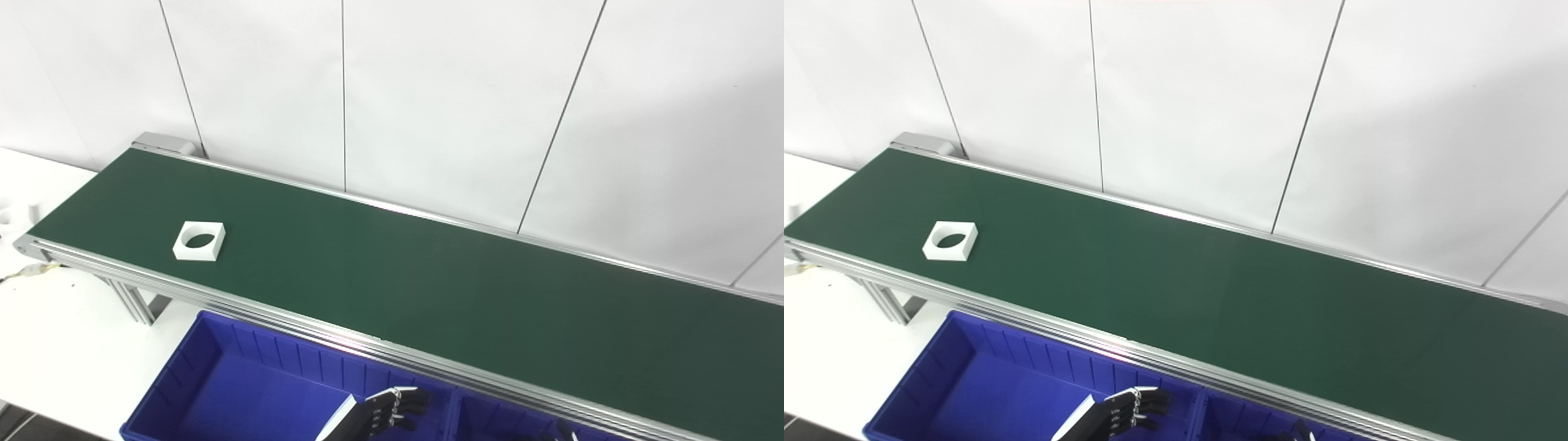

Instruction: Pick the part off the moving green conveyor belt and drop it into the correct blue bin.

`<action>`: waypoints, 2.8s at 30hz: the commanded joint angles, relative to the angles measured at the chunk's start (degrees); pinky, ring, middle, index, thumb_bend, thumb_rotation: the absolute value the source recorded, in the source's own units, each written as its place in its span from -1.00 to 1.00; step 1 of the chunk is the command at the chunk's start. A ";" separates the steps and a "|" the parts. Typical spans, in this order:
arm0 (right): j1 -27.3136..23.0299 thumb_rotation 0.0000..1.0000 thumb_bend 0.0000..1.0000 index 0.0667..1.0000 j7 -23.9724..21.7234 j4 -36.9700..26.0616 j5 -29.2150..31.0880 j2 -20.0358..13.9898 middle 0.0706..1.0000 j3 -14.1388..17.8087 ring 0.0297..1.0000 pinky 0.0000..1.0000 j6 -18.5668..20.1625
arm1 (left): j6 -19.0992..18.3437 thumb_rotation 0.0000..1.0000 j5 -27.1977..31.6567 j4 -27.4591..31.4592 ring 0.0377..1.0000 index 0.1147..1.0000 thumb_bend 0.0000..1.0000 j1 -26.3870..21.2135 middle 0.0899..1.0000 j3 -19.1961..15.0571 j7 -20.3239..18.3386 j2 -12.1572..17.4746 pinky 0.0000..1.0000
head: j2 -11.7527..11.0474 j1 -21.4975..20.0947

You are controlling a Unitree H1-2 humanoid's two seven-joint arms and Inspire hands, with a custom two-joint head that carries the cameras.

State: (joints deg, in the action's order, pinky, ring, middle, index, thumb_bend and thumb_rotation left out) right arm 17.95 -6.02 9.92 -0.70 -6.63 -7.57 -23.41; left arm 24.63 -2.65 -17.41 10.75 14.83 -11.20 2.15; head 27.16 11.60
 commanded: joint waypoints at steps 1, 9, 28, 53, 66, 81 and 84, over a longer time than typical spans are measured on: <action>-0.70 -0.54 0.63 0.99 -0.59 -0.58 0.60 0.08 0.81 0.22 0.80 0.84 -3.44 | 2.29 -0.53 0.10 0.59 0.56 0.48 0.93 -1.10 0.58 0.12 0.84 0.14 0.41 | -0.14 -0.04; -0.86 -0.61 0.59 1.00 -0.90 0.04 0.81 -0.04 0.81 0.25 0.83 0.87 -3.48 | 2.29 -0.57 2.34 3.13 0.54 0.45 0.94 -0.03 0.55 -0.49 -0.31 -0.26 0.37 | -1.28 -0.09; -2.29 -0.67 0.65 0.95 -0.32 1.48 -0.15 1.08 0.75 0.18 0.76 0.80 -3.51 | 2.01 -0.51 6.97 23.41 0.49 0.43 1.00 -3.19 0.51 -4.38 -3.89 0.98 0.36 | -2.12 -1.58; -3.05 -0.63 0.73 0.92 -0.21 2.22 -0.27 1.44 0.73 0.38 0.73 0.73 -3.46 | -6.51 -0.36 -5.02 24.29 0.71 0.61 0.77 -15.20 0.72 -10.67 -0.07 6.41 0.61 | -2.47 -1.84; -3.31 -0.60 0.75 0.94 -0.25 2.62 -0.30 1.52 0.75 0.24 0.75 0.75 -3.51 | -12.86 -0.45 -17.63 22.61 0.86 0.71 0.70 -20.75 0.82 -12.71 2.16 12.42 0.82 | -2.81 -1.75; -3.56 -0.57 0.80 0.92 0.19 2.94 -0.69 1.58 0.73 0.32 0.73 0.71 -3.46 | -17.51 -0.43 -28.69 20.02 0.94 0.73 0.74 -25.43 0.86 -12.57 2.87 19.90 1.00 | -3.23 -1.83; -3.58 -0.58 0.80 0.92 0.02 2.92 -0.31 1.63 0.74 0.29 0.74 0.72 -3.48 | -18.02 -0.45 -29.94 19.05 0.94 0.73 0.75 -26.10 0.86 -12.45 3.15 20.55 1.00 | -3.27 -1.82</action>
State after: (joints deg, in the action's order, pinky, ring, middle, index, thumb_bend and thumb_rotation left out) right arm 14.78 -5.89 13.73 -1.37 -5.25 -7.34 -23.48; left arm 6.64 -31.93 0.97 -13.11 2.74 -9.88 21.44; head 23.91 9.76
